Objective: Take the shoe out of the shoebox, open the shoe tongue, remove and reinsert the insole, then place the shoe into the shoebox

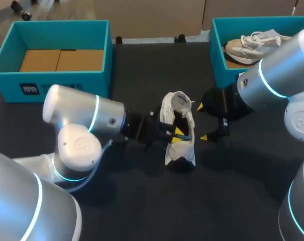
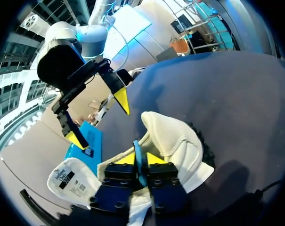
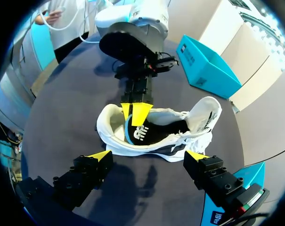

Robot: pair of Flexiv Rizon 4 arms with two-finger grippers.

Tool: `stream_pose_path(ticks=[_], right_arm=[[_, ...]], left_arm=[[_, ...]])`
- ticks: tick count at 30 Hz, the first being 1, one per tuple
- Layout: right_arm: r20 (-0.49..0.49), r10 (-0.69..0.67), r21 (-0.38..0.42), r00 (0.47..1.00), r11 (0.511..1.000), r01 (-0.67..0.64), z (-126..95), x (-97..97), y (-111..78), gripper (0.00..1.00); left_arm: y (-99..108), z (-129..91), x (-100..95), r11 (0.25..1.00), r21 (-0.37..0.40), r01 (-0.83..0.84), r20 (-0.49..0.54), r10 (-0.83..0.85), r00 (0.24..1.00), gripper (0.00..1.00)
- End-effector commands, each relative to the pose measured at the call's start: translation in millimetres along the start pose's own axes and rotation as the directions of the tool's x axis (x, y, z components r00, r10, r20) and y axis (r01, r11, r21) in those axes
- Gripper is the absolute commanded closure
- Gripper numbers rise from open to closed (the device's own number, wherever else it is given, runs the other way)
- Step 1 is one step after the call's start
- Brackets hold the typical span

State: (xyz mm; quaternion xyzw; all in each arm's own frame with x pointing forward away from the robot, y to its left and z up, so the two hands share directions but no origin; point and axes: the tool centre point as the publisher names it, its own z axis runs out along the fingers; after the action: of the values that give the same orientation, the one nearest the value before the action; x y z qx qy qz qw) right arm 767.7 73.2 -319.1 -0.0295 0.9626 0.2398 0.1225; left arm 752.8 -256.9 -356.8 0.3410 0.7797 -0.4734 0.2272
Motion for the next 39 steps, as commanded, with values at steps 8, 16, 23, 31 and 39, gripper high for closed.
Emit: stream_pose_path(ticks=[8, 16, 23, 31, 39], right_arm=[[0.003, 0.000, 0.004, 1.000, 1.000, 0.000, 0.8, 1.0, 0.6, 0.00], [0.003, 0.000, 0.004, 1.000, 1.000, 0.000, 0.8, 1.0, 0.6, 0.00], [0.003, 0.000, 0.004, 1.000, 1.000, 0.000, 0.8, 1.0, 0.6, 0.00], [0.003, 0.000, 0.004, 1.000, 1.000, 0.000, 0.8, 1.0, 0.6, 0.00], [0.003, 0.000, 0.004, 1.000, 1.000, 0.000, 0.8, 1.0, 0.6, 0.00]], left_arm=[[-19.4, -22.0, -13.1, 1.000, 0.007, -0.021, 0.042, 0.021, 0.999, 0.28], [-23.1, -33.8, -23.3, 0.999, 0.004, -0.045, 0.044, 0.045, 0.998, 0.28], [-23.9, -43.1, -36.3, 0.997, 0.001, -0.075, 0.041, 0.075, 0.996, 0.29], [-25.1, -57.0, -45.3, 0.995, 0.004, -0.102, 0.017, 0.102, 0.995, 0.30], [-27.8, -67.2, -53.4, 0.989, 0.035, -0.146, -0.059, 0.148, 0.987, 0.30]])
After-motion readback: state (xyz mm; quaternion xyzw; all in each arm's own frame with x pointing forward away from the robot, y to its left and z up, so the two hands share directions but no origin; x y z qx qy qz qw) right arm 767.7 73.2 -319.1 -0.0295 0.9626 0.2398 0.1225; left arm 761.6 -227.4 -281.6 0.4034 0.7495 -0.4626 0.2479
